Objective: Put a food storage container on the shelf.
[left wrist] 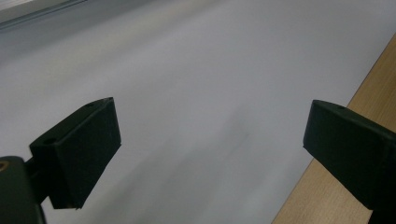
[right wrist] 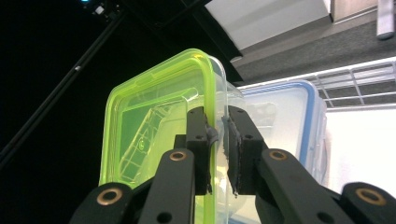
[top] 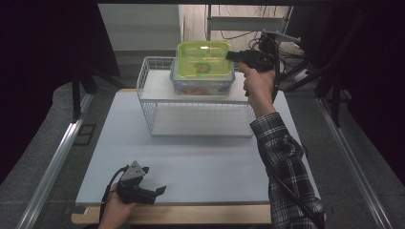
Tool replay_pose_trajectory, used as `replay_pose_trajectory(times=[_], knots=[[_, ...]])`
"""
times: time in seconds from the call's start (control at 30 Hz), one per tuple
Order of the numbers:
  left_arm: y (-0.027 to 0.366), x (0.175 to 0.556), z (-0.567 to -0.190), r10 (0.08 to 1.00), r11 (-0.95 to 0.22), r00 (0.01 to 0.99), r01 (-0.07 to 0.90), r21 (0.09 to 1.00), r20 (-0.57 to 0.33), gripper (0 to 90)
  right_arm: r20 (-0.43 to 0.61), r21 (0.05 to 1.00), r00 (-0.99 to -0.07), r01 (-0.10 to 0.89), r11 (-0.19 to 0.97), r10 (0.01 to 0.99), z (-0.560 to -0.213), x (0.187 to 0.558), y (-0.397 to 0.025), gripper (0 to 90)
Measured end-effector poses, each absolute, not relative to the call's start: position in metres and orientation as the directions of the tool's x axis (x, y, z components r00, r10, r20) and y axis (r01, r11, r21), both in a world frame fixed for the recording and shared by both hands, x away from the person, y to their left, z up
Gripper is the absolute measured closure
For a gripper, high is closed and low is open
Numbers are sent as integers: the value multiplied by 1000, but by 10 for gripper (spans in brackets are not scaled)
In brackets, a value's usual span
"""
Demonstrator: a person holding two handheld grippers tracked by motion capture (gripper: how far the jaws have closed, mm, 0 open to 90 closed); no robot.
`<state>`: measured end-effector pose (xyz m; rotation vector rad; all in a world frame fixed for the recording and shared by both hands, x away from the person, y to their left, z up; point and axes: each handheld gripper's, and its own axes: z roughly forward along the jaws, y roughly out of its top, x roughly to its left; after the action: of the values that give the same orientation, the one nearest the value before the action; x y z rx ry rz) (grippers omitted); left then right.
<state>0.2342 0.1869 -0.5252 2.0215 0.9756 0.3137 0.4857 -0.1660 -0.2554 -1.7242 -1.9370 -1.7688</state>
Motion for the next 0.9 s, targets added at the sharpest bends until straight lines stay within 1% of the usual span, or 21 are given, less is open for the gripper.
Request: replay_pose_trajectory(times=[0.07,0.2,0.33,0.4,0.43,0.53,0.67,0.73,0.9], knots=[[187,234,-525,736,-337,665,523,783,-128,40,622,694,-396,679,-240,675,-257,487,-164,797],[187,234,-525,736,-337,665,523,783,-128,40,538,748,-396,632,-204,744,-255,485,-159,770],[186,234,-525,734,-339,667,523,782,-127,40,481,773,-392,611,-168,784,-257,486,-155,735],[186,234,-525,734,-339,667,525,781,-129,40,482,774,-396,610,-169,782,-258,487,-155,729],[186,234,-525,734,-339,667,525,781,-129,40,478,776,-399,609,-164,782,-259,488,-155,714],[186,234,-526,733,-340,668,525,781,-129,40,428,796,-405,593,-125,808,-261,490,-152,630],[186,234,-526,733,-343,669,523,781,-126,40,361,828,-420,556,-78,833,-259,490,-149,603],[186,234,-526,732,-343,669,522,781,-126,40,348,827,-416,558,-67,840,-258,489,-148,572],[186,234,-525,734,-340,667,522,782,-126,40,322,847,-439,530,-48,839,-254,484,-152,454]])
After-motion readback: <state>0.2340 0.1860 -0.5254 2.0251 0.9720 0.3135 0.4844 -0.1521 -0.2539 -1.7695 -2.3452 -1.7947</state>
